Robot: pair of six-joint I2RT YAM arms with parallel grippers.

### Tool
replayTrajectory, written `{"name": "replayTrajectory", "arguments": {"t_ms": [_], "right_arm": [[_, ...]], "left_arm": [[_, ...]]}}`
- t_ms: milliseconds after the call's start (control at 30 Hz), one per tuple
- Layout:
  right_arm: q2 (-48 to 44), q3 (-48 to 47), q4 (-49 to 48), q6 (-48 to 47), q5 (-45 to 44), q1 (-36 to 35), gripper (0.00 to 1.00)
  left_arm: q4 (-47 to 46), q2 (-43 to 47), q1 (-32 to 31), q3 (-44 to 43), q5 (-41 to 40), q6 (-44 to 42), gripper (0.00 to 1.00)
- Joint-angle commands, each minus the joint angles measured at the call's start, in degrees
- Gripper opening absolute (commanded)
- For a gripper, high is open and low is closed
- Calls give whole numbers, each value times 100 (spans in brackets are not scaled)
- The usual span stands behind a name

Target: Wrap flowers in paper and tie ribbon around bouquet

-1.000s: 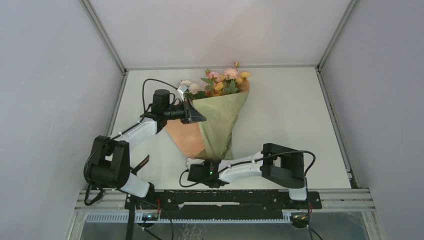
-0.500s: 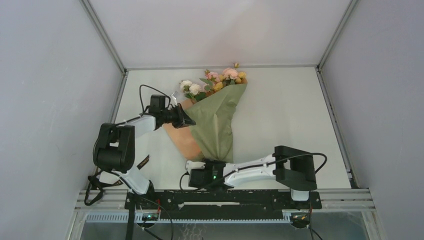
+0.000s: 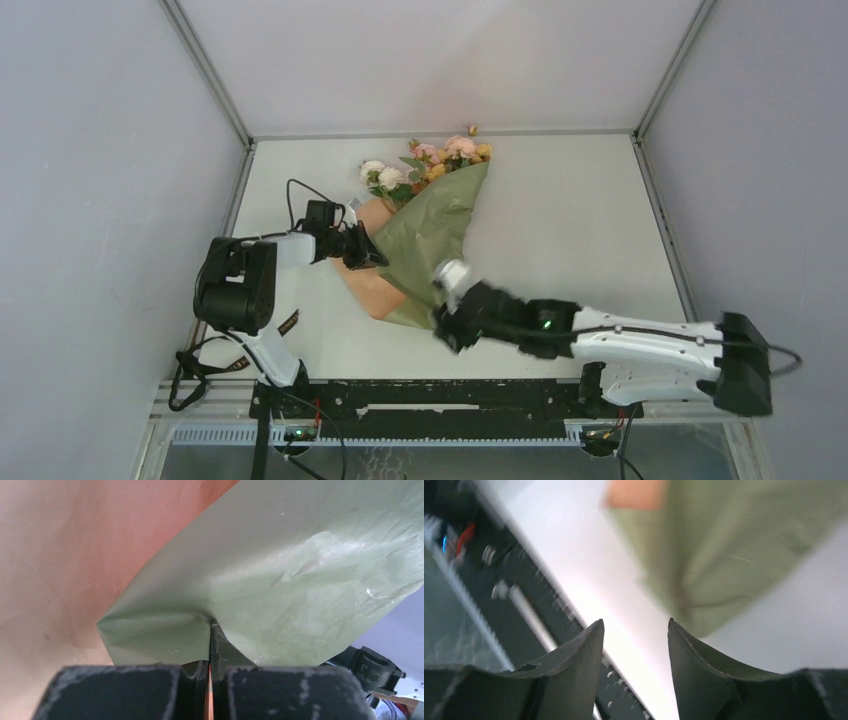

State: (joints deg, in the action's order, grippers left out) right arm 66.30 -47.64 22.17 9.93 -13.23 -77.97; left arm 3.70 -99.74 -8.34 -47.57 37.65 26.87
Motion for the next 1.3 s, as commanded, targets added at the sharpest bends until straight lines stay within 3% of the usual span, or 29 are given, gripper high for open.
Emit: {"name": "replayTrajectory", "arguments": {"t_ms": [0,67,167,633,700,800,833,867,1000,1233,1267], "right_arm": [[-1148,1405,-1655,2467,1985,2323,58],[-1496,2302,-2547,3244,2391,3181,60],[-1520,2939,-2910,3925,2503,3672,60],[713,3456,-5403,4246,3463,3880,59],[1003,3412,-5578,4228,3548,3881,50],[1290,3464,-5885,4263,3829,3907,10],[1261,3511,-5873,4285,3888,3909,1],[1161,3573,-5727,4265,3897,3912,0],[332,3752,-4559,4018,3538,3695,0],[-1287,3734,-2497,3941,2689,3131,0],[-1432,3678,-2157,3880,2606,3123,8]], "left_arm": [[-2,148,16,90,-52,-242,0],[-1,174,16,90,-87,-262,0],[-1,182,14,71,-89,-264,0],[69,189,16,60,-150,-327,0],[88,207,16,33,-157,-347,0],[187,263,60,-91,-134,-430,0],[230,303,87,-147,-122,-479,0],[314,340,113,-217,-137,-561,0],[696,481,146,-477,-287,-1028,0],[733,306,82,-415,-116,-1105,0],[729,239,66,-341,-104,-1117,0]]}}
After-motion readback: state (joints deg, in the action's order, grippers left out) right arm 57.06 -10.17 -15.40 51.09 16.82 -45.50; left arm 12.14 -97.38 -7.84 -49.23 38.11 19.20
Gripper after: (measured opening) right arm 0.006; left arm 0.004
